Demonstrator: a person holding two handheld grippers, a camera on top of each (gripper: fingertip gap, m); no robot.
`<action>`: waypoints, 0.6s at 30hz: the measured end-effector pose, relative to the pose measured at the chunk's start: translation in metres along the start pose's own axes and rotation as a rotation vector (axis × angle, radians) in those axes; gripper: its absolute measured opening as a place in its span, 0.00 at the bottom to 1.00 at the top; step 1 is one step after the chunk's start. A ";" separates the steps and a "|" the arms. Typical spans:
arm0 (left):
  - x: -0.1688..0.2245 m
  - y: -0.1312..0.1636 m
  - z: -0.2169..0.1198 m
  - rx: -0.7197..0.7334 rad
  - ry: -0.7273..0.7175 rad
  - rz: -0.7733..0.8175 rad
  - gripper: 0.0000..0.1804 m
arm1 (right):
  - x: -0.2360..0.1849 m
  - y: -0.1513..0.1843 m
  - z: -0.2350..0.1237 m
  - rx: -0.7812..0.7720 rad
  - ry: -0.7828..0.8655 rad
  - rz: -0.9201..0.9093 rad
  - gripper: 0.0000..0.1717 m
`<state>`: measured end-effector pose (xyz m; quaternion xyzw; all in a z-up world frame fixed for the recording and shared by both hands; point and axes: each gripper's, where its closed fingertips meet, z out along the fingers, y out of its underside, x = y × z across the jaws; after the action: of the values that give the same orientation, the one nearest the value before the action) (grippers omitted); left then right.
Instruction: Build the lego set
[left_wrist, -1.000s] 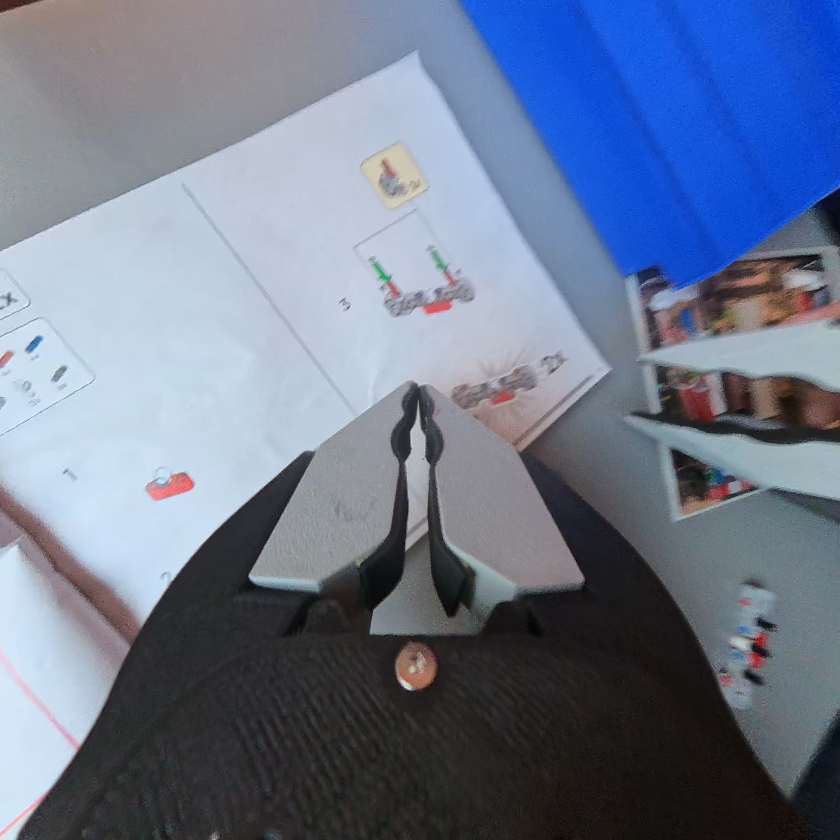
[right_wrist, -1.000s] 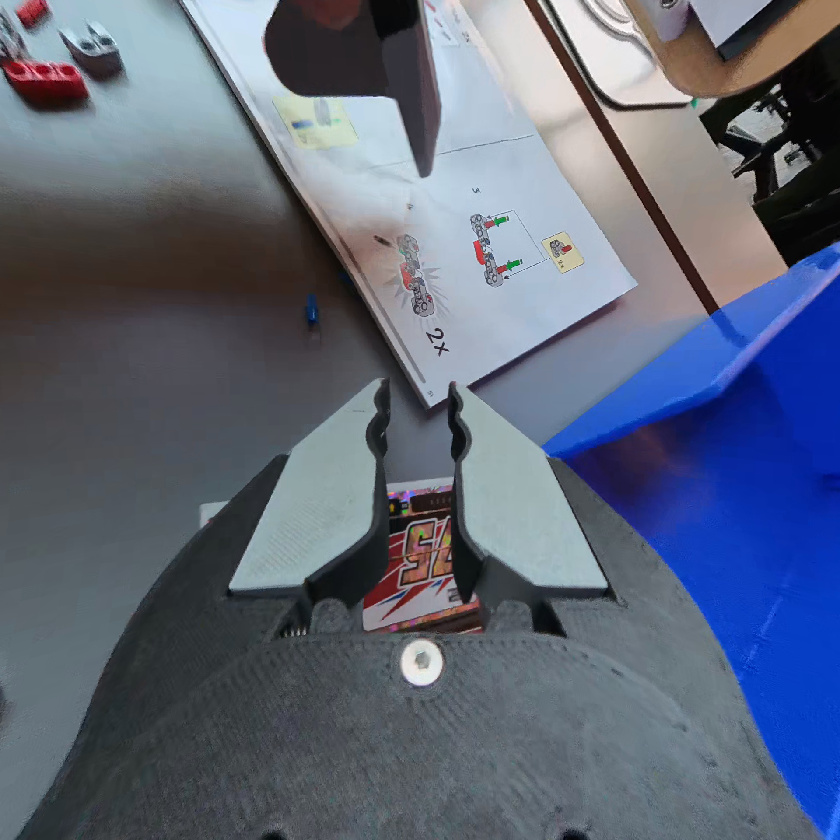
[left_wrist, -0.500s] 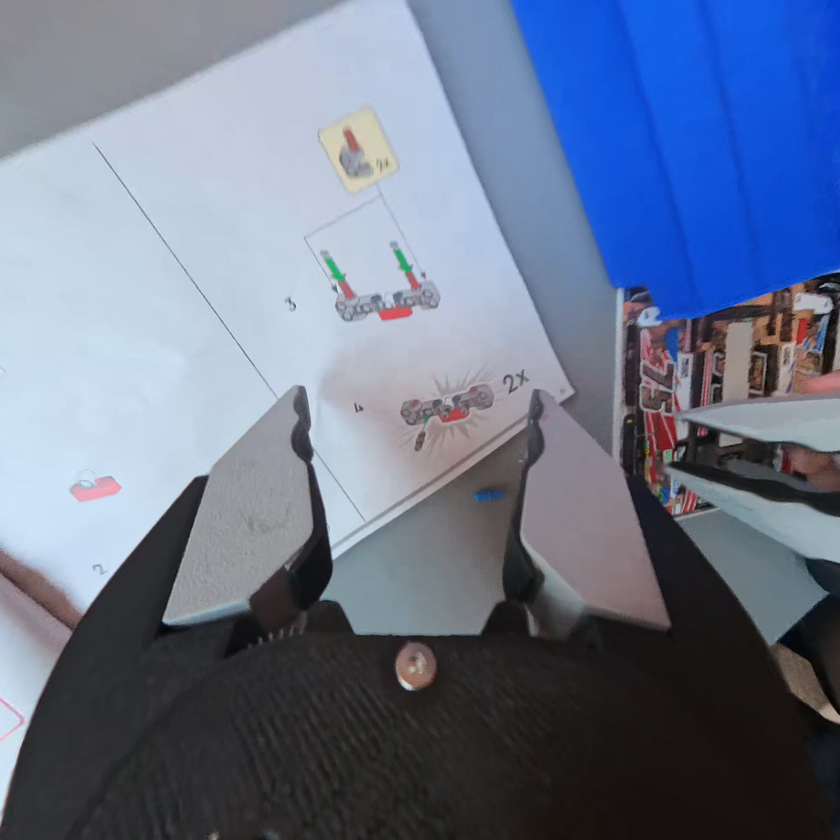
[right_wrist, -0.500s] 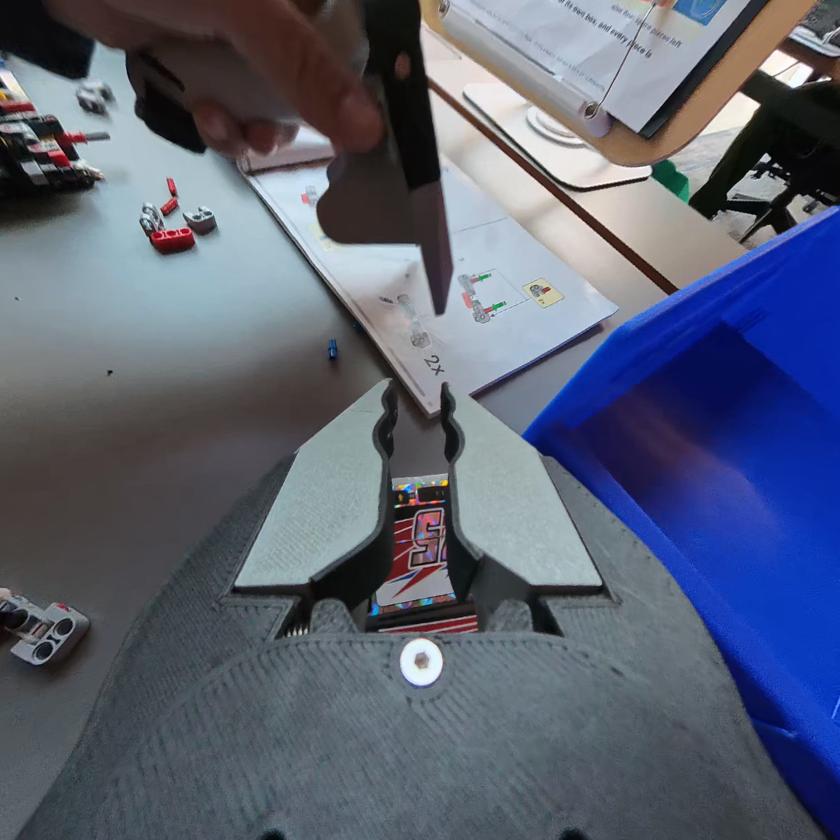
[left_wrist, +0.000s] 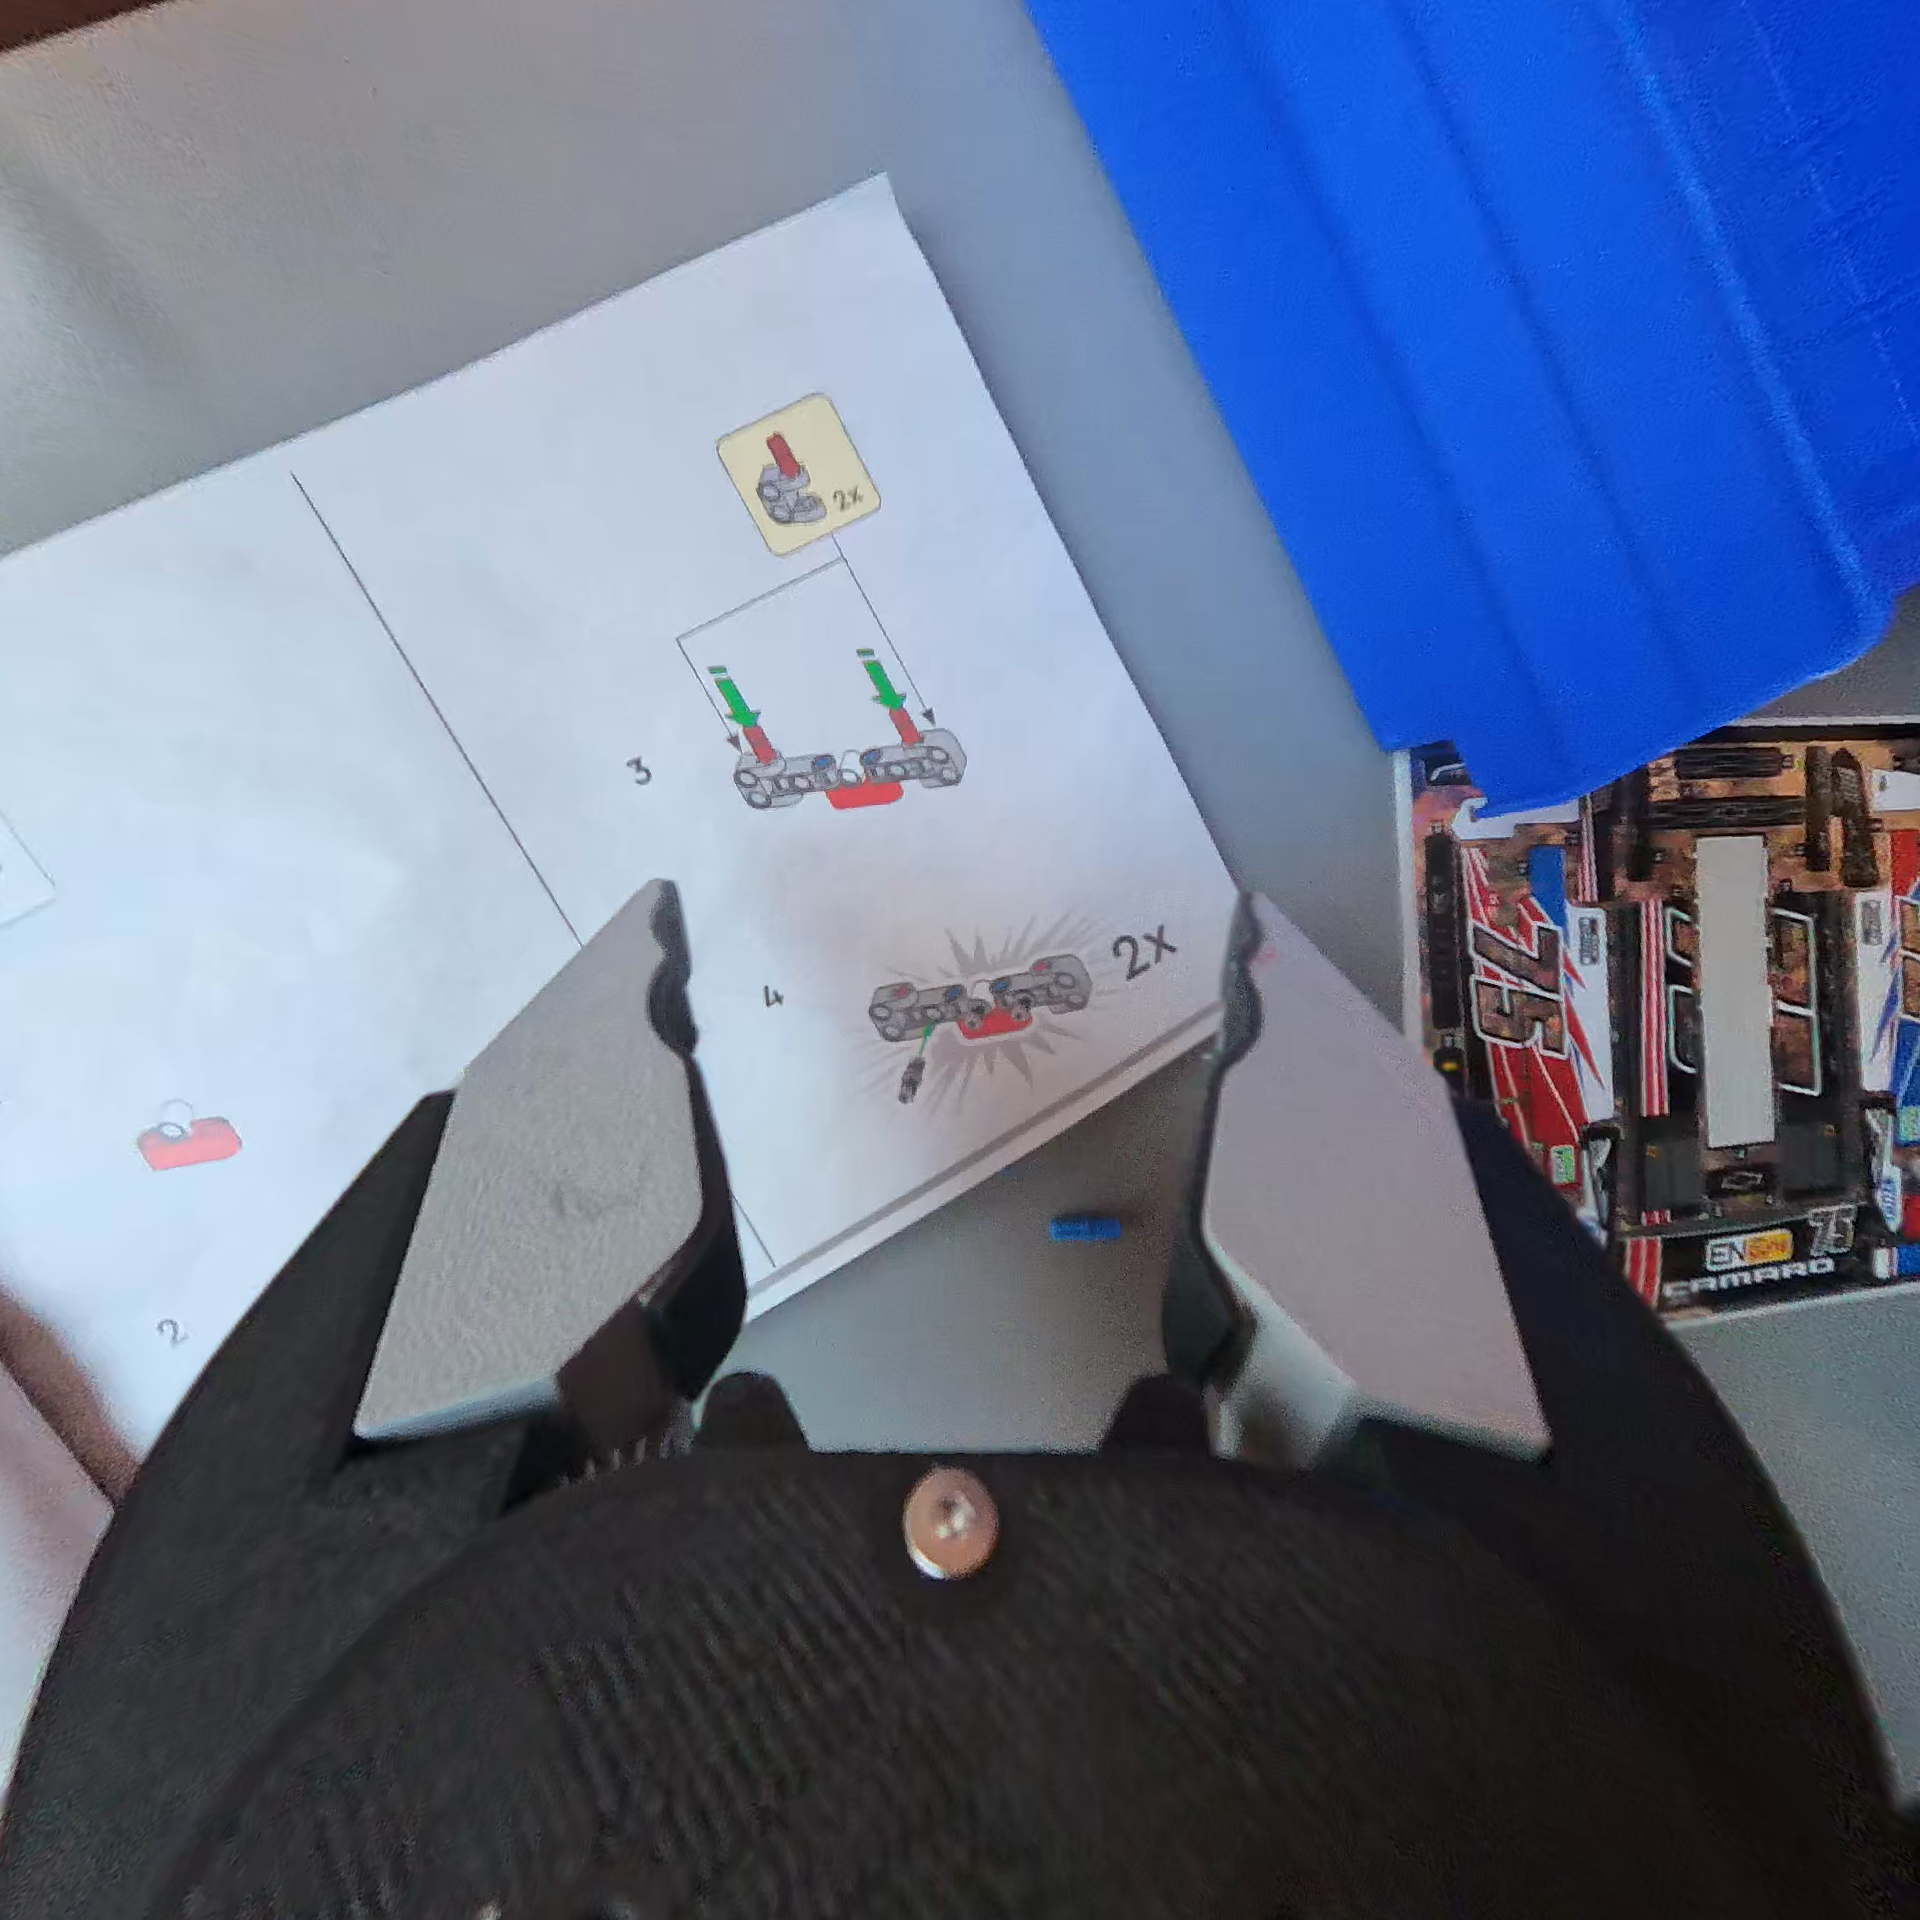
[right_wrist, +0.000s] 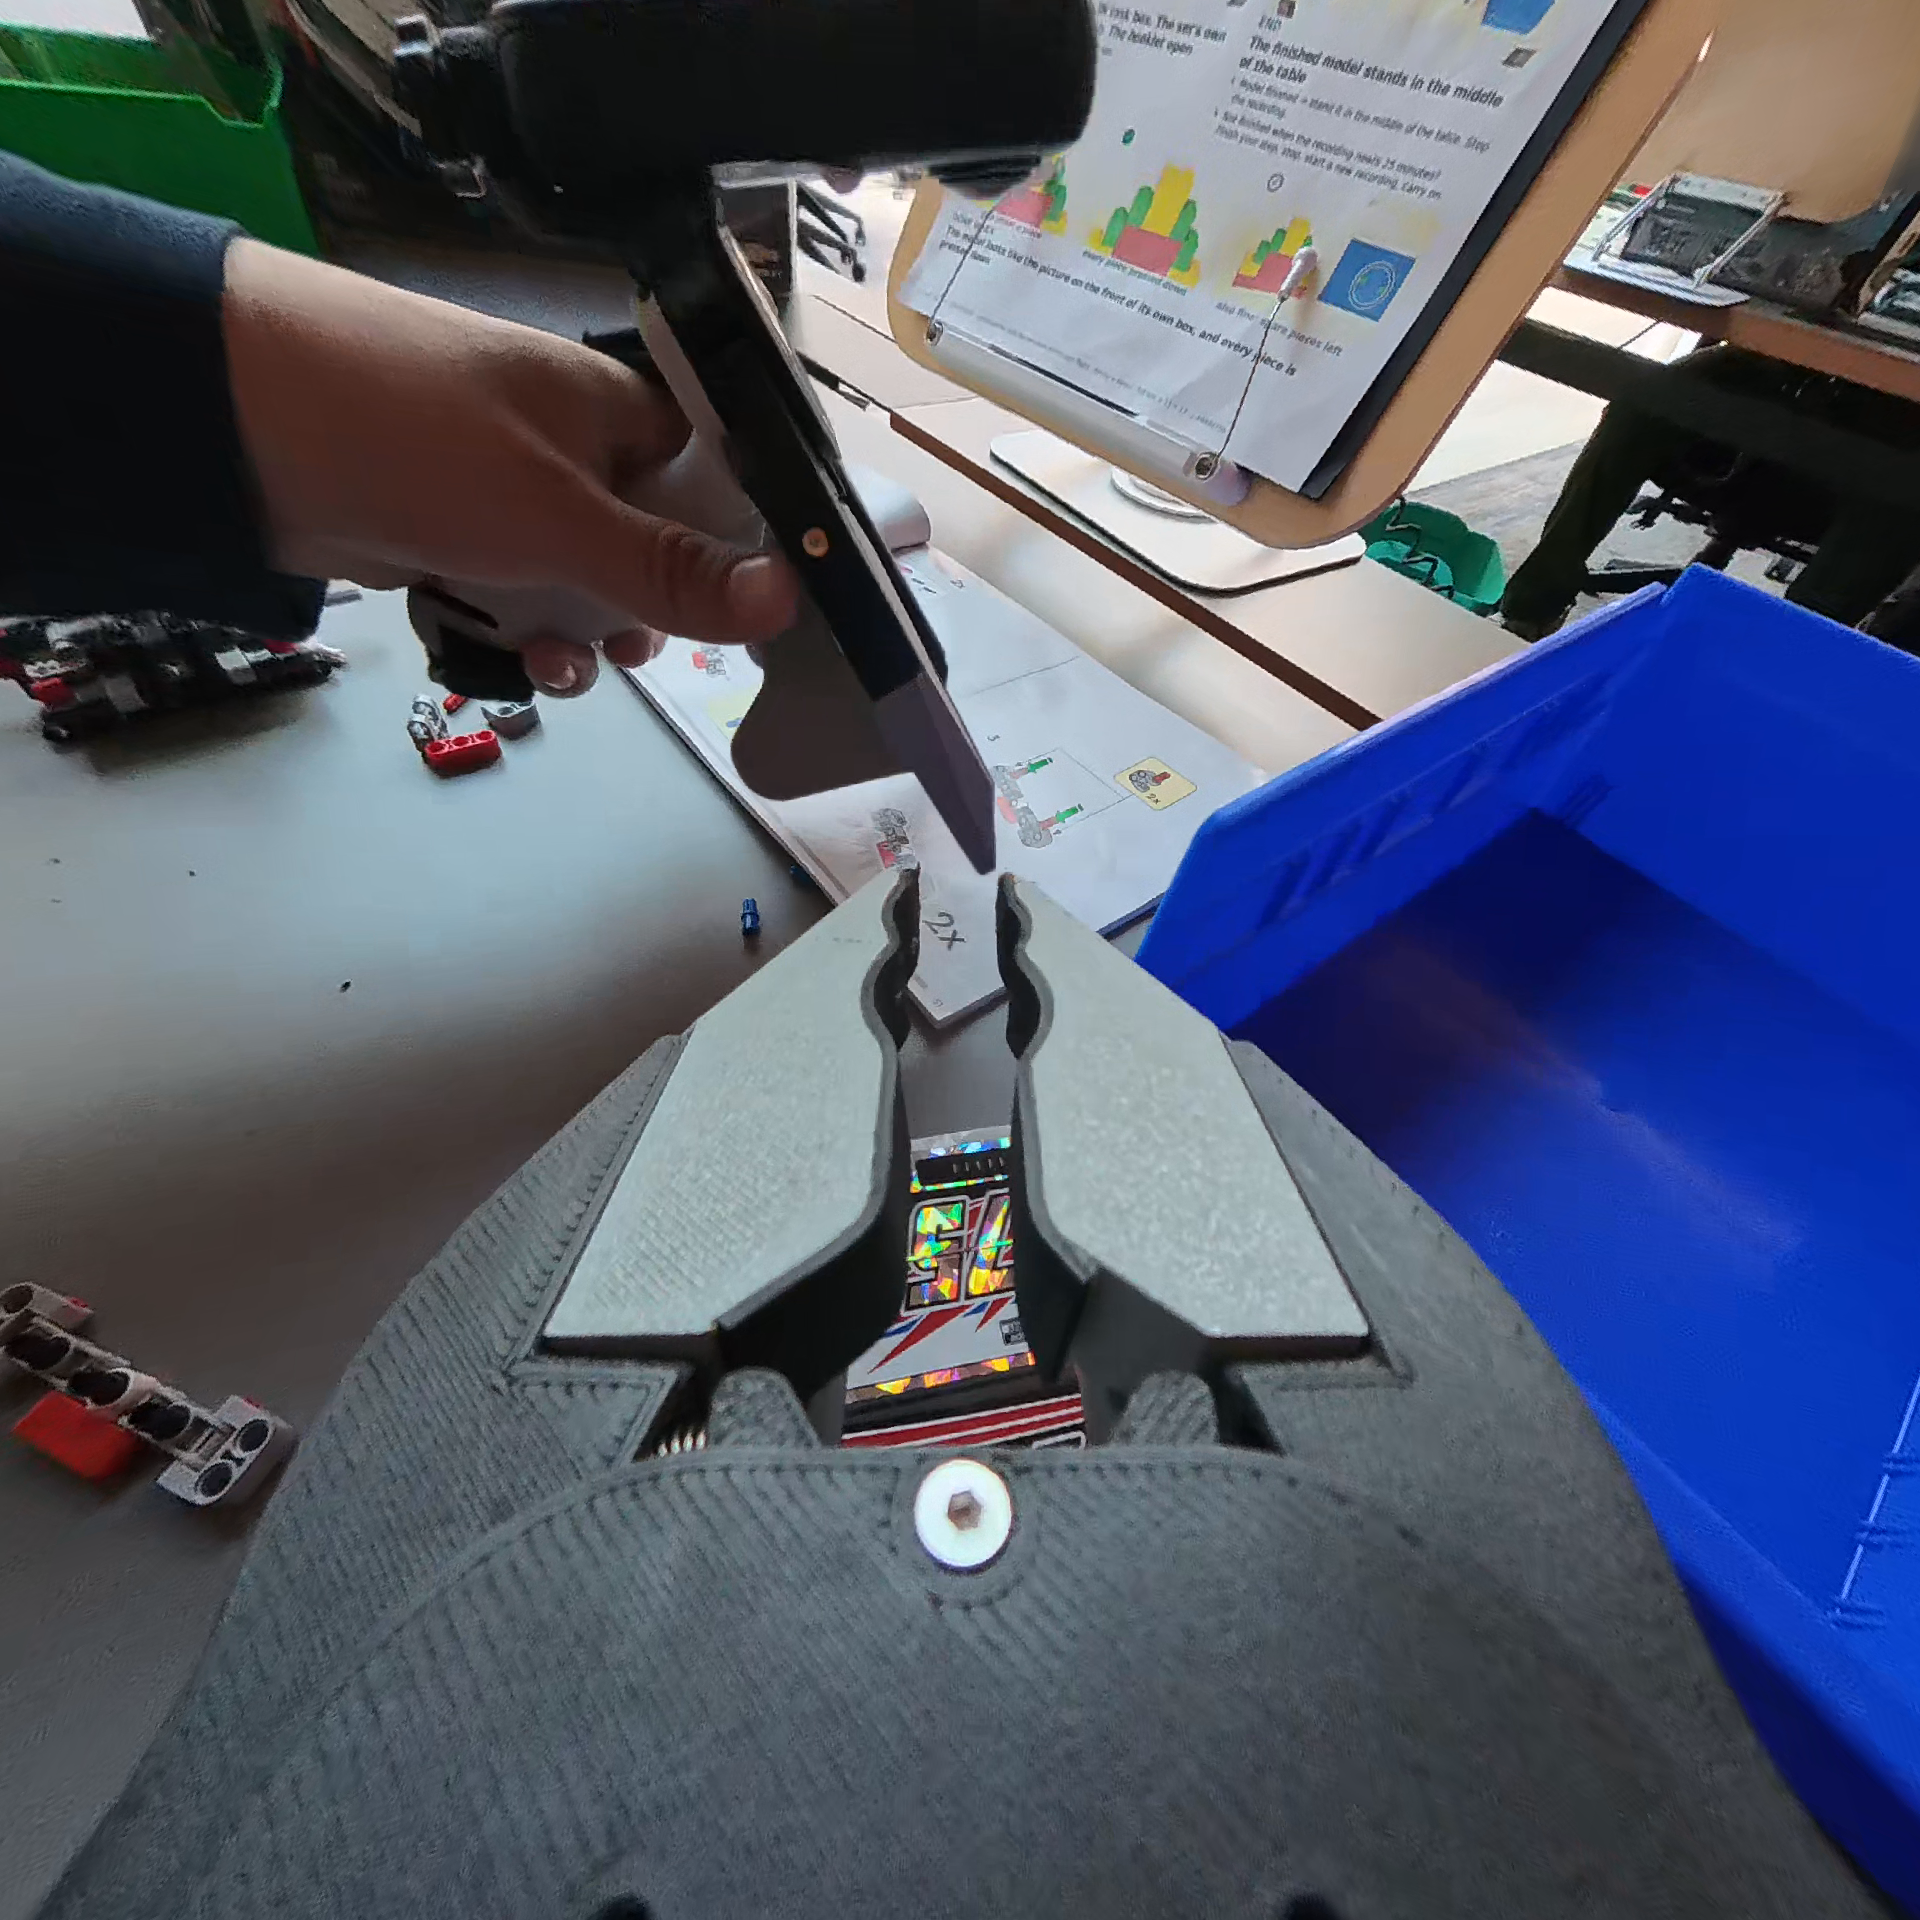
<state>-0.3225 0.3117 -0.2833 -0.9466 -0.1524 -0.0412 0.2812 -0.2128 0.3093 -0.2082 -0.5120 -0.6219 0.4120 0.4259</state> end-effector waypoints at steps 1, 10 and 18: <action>-0.002 0.005 0.002 -0.025 -0.013 0.001 0.59 | -0.001 0.000 0.000 0.000 0.000 -0.004 0.06; -0.022 0.031 0.012 -0.125 -0.158 0.063 0.63 | -0.002 -0.003 -0.002 0.014 -0.001 -0.015 0.05; -0.045 0.026 0.004 -0.049 -0.187 0.016 0.35 | -0.004 -0.001 0.000 -0.004 -0.009 -0.028 0.05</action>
<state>-0.3575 0.2805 -0.3076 -0.9541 -0.1695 0.0457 0.2427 -0.2123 0.3048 -0.2081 -0.5023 -0.6315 0.4071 0.4279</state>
